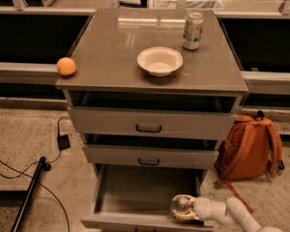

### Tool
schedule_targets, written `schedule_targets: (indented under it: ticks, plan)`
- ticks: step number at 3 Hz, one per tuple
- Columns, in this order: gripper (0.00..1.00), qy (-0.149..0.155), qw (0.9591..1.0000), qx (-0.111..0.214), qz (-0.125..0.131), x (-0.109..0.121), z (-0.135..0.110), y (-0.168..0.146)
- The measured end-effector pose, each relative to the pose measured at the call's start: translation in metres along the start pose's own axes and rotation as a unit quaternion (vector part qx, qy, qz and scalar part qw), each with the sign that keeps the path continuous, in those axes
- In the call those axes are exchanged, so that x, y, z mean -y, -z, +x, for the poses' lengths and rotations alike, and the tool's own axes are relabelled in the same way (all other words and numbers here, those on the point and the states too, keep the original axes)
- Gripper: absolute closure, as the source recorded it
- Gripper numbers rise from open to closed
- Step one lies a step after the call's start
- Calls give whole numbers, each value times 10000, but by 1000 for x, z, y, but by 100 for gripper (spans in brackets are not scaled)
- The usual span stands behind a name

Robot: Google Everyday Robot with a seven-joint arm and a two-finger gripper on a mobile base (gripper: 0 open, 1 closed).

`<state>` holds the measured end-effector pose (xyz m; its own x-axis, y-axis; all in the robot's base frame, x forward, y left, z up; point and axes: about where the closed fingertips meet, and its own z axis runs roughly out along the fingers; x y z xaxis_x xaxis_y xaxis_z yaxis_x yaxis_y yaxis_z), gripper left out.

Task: Place water bottle into bottom drawer

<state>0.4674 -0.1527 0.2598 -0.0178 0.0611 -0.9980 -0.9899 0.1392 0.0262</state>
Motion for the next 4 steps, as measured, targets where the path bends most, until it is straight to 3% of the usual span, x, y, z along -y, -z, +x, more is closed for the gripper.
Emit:
schedule_targets:
  ticks: [1, 2, 4]
  plan:
    - [21, 5, 10000, 16, 17, 0, 1, 0]
    - [1, 5, 10000, 16, 17, 0, 1, 0]
    - [0, 148, 9999, -55, 22, 1, -14, 8]
